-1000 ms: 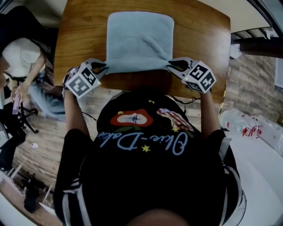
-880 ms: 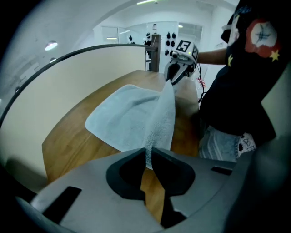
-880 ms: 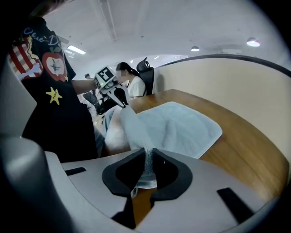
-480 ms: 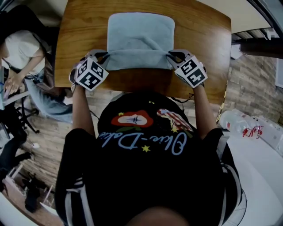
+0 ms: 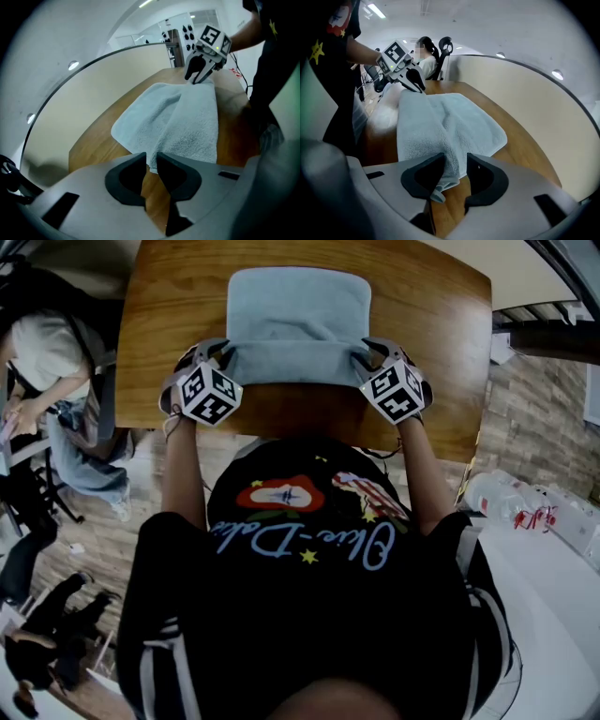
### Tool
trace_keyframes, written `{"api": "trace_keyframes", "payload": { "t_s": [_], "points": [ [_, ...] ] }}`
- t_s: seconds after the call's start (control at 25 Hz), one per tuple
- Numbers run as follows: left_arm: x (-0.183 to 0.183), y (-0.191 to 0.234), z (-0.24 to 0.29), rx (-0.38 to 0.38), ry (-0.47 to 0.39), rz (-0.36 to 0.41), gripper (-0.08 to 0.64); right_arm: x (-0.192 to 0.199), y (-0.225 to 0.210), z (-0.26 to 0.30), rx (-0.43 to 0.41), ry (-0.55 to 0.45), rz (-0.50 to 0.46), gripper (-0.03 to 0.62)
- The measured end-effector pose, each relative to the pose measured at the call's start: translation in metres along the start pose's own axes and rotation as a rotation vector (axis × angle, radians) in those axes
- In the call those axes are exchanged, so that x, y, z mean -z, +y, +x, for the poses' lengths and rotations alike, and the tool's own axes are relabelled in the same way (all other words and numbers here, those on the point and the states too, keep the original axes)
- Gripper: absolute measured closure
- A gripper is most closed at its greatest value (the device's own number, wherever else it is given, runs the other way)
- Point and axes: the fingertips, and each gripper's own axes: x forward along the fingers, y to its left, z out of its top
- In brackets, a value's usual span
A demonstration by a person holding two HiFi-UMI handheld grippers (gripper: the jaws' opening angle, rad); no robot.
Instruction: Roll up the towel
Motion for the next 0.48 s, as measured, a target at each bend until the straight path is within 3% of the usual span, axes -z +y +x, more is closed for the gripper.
{"api": "trace_keyframes", "payload": {
  "t_s": [0.24, 0.4, 0.48],
  "points": [
    [0.001, 0.011, -0.002, -0.021, -0.036, -0.101, 0.461, 0.0, -0.005, -0.001, 0.019, -0.057, 0.1, 0.455],
    [-0.002, 0.034, -0.021, -0.07, -0.131, -0.263, 0.414, -0.006, -0.021, -0.021, 0.072, -0.155, 0.189, 0.428],
    [-0.005, 0.044, -0.036, -0.104, -0.172, -0.299, 0.414, -0.01, -0.027, -0.037, 0.102, -0.2, 0.211, 0.428]
  ]
}}
